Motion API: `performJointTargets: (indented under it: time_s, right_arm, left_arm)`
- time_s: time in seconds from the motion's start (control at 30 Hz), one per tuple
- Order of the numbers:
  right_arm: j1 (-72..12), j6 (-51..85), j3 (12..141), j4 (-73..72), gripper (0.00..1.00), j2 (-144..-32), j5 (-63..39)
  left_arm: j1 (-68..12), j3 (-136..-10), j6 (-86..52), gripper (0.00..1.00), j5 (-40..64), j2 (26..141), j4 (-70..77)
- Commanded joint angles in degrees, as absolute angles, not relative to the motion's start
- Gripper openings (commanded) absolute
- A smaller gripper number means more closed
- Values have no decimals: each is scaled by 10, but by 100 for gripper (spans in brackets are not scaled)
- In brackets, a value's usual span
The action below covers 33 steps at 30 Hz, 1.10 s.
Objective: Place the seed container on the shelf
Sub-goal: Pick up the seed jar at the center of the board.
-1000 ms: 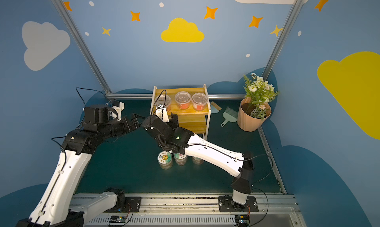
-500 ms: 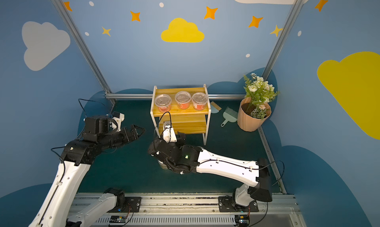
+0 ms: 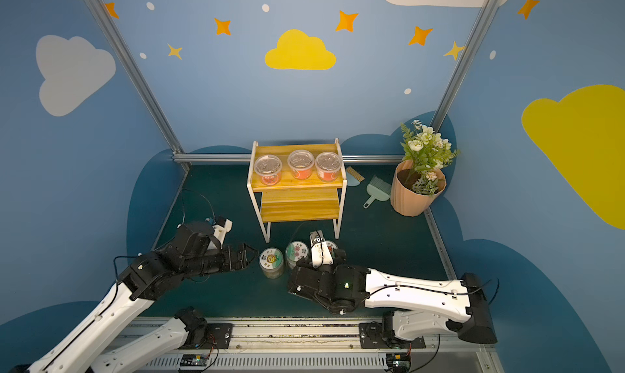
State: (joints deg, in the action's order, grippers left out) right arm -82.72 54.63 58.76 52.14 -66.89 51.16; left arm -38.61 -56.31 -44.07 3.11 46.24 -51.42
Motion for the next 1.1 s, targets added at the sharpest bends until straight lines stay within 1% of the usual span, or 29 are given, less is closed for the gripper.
performJointTargets:
  time_s: [0.0, 0.07, 0.13, 0.27, 0.37, 0.43, 0.57, 0.67, 0.9, 1.07]
  right_arm:
    - [-808, 555, 541, 564, 96, -613, 488]
    - [-768, 479, 497, 501, 97, -570, 404]
    - [-739, 454, 461, 462, 97, -531, 357]
    - [-716, 441, 399, 427, 97, -467, 347]
    - [-700, 396, 356, 379, 98, -436, 320]
    - [-674, 375, 339, 351, 98, -426, 292]
    - [-583, 371, 349, 343, 98, -440, 207]
    - [-555, 356, 369, 351, 98, -483, 199]
    - [-550, 318, 437, 345, 98, -592, 191]
    - [-548, 307, 420, 286, 98, -610, 196]
  left_arm:
    - [-434, -561, -463, 100, -39, 473, -481]
    - [-466, -560, -475, 100, -57, 490, -452]
    - [-499, -561, -486, 100, -78, 512, -425]
    - [-577, -572, -496, 100, -139, 580, -360]
    - [-619, -587, -494, 100, -174, 620, -326]
    - [-635, -586, -497, 100, -195, 631, -309]
    - [-643, -576, -508, 100, -215, 630, -309]
    - [-642, -565, -520, 100, -243, 608, -343]
    - [-608, -522, -549, 100, -281, 508, -434]
    - [-584, -482, -576, 100, -296, 410, -483]
